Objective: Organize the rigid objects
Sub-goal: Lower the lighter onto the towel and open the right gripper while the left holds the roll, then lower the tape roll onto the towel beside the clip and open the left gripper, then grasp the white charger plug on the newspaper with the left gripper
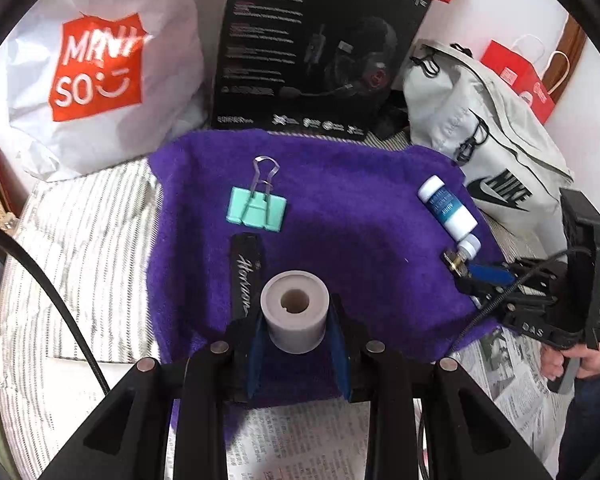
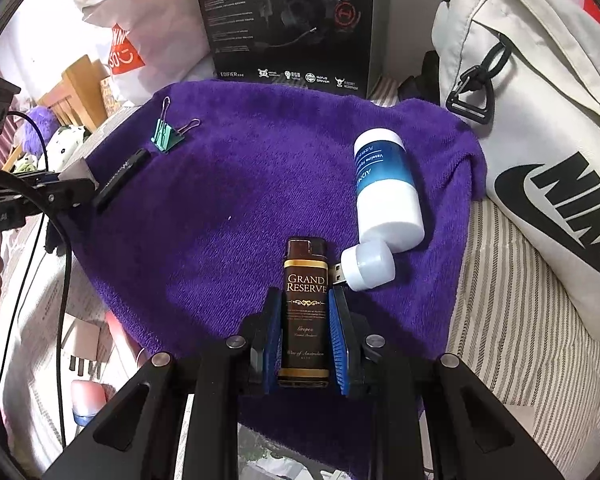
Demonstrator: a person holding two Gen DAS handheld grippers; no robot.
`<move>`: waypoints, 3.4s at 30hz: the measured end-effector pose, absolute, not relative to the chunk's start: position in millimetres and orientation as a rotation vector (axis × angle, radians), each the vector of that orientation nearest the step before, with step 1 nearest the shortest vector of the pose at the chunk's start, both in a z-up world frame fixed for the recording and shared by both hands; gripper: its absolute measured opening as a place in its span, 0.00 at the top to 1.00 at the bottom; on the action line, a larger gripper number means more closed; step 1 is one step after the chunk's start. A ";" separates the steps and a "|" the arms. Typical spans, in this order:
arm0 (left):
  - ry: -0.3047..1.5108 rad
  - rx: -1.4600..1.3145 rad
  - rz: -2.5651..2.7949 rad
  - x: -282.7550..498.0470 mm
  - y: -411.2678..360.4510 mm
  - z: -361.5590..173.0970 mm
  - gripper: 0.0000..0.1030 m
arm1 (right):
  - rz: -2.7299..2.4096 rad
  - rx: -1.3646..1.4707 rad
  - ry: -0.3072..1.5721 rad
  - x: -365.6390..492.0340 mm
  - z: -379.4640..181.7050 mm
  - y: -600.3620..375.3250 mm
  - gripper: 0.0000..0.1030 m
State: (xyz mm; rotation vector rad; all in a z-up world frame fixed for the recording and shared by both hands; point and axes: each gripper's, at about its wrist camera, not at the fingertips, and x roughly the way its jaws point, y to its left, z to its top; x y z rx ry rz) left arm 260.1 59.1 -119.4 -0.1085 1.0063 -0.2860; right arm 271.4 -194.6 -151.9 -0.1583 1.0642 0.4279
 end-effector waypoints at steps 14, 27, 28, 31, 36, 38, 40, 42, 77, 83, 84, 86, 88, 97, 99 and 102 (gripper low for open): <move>1.012 -0.100 -0.257 294.0 43.9 -132.2 0.73 | 0.391 -0.070 1.038 247.4 -129.9 -209.4 0.72; 1.016 0.023 -0.202 318.8 20.9 -149.7 0.73 | 0.378 -0.015 0.987 222.2 -112.0 -218.4 0.66; 1.014 0.037 -0.200 318.2 19.5 -149.9 0.73 | 0.379 -0.014 0.989 222.0 -112.5 -218.0 0.66; 1.014 0.068 -0.191 317.1 16.1 -150.2 0.73 | 0.375 -0.019 0.988 219.2 -112.4 -216.6 0.66; 1.023 0.105 -0.191 312.6 13.1 -149.1 0.70 | 0.370 0.003 0.950 208.2 -104.5 -218.5 0.61; 1.033 0.102 -0.201 309.8 14.1 -148.5 0.67 | 0.371 0.017 0.937 205.3 -100.3 -219.8 0.57; 1.044 0.093 -0.201 307.1 16.0 -148.2 0.67 | 0.362 0.020 0.927 201.8 -95.9 -220.6 0.57; 1.056 0.070 -0.199 302.5 19.3 -145.9 0.67 | 0.360 0.024 0.921 198.4 -92.7 -221.7 0.57; 1.184 0.032 -0.225 172.2 -17.5 -137.9 0.59 | 0.382 -0.006 0.955 111.5 -73.2 -222.2 0.49; 1.159 0.020 -0.199 161.2 -2.7 -141.6 0.59 | 0.394 -0.021 0.946 107.9 -71.8 -217.7 0.49; 1.158 0.008 -0.197 161.0 -0.6 -141.3 0.59 | 0.389 -0.030 0.948 108.8 -71.8 -216.9 0.49; 1.151 0.000 -0.210 162.6 -3.0 -141.3 0.59 | 0.388 -0.036 0.946 109.7 -71.7 -216.6 0.49; 1.138 0.016 -0.222 164.0 -7.5 -142.7 0.59 | 0.383 -0.030 0.948 111.3 -72.4 -217.0 0.49; 1.065 0.072 -0.236 159.3 -4.4 -144.3 0.73 | 0.381 -0.028 0.978 113.4 -91.2 -217.3 0.49; 1.055 0.074 -0.224 155.7 3.9 -144.6 0.73 | 0.377 -0.016 0.986 118.0 -98.4 -216.0 0.49; 1.037 0.062 -0.195 151.8 20.1 -145.5 0.74 | 0.373 -0.003 0.998 125.8 -109.6 -211.1 0.49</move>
